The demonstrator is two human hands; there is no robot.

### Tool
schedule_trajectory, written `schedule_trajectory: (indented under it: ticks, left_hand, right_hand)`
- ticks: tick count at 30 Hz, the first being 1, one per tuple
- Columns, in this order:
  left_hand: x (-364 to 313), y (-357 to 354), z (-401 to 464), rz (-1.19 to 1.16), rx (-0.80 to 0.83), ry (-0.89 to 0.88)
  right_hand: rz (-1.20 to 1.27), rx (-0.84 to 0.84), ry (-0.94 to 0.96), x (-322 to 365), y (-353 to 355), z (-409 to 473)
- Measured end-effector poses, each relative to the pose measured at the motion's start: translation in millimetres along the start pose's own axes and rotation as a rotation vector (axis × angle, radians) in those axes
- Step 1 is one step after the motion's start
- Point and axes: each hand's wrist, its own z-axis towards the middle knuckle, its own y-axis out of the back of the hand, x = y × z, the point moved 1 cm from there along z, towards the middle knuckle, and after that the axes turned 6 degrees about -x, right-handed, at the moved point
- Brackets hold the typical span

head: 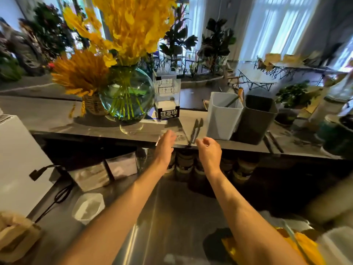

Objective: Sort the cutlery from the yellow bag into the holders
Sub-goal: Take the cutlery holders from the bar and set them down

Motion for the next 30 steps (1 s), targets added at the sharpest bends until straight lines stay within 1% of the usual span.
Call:
schedule_trajectory:
  ticks: [3, 5, 8, 11, 13, 16, 19, 21, 23, 25, 27, 30]
  left_hand:
    - [0.3, -6.3, 24.5, -0.004, -0.019, -0.004]
    - [0.7, -9.2, 41.9, -0.022, -0.028, -0.006]
    - [4.5, -14.1, 66.8, -0.027, -0.022, 0.003]
    - [12.5, -18.2, 85.5, -0.025, -0.008, 0.000]
    - [17.5, -20.7, 94.2, -0.015, -0.015, -0.016]
    - [19.6, -26.6, 104.2, 0.002, -0.004, -0.043]
    - [13.1, -34.6, 109.3, -0.014, 0.011, -0.087]
    - [2.7, -42.2, 108.1, -0.025, 0.039, -0.128]
    - [-7.3, -53.4, 110.1, -0.027, 0.103, -0.166]
    - [-21.0, -66.0, 112.0, -0.002, 0.174, -0.189]
    - [-35.6, -81.5, 114.3, 0.037, 0.251, -0.205]
    - [-55.2, -106.0, 115.7, 0.132, 0.342, -0.257]
  right_hand:
    - [-0.208, 0.052, -0.025, -7.1, -15.8, 24.0]
    - [-0.373, 0.070, -0.006, -8.2, -27.3, 35.9]
    - [-0.609, 0.034, 0.004, -5.9, -45.9, 50.5]
    - [-0.717, 0.008, 0.021, -6.1, -54.8, 59.9]
    - [-0.736, 0.030, 0.019, -5.3, -55.6, 66.0]
    - [-0.741, 0.124, -0.008, -3.6, -53.0, 79.6]
    - [-0.800, 0.208, 0.027, -0.7, -48.6, 85.1]
    - [-0.854, 0.278, 0.065, -2.2, -45.9, 83.0]
    - [-0.865, 0.358, 0.087, -3.3, -39.6, 82.3]
    - [-0.803, 0.465, 0.059, -2.8, -29.6, 85.3]
    - [-0.655, 0.543, 0.010, -2.0, -12.7, 88.9]
    - [-0.444, 0.593, 0.000, -5.3, 24.6, 86.5]
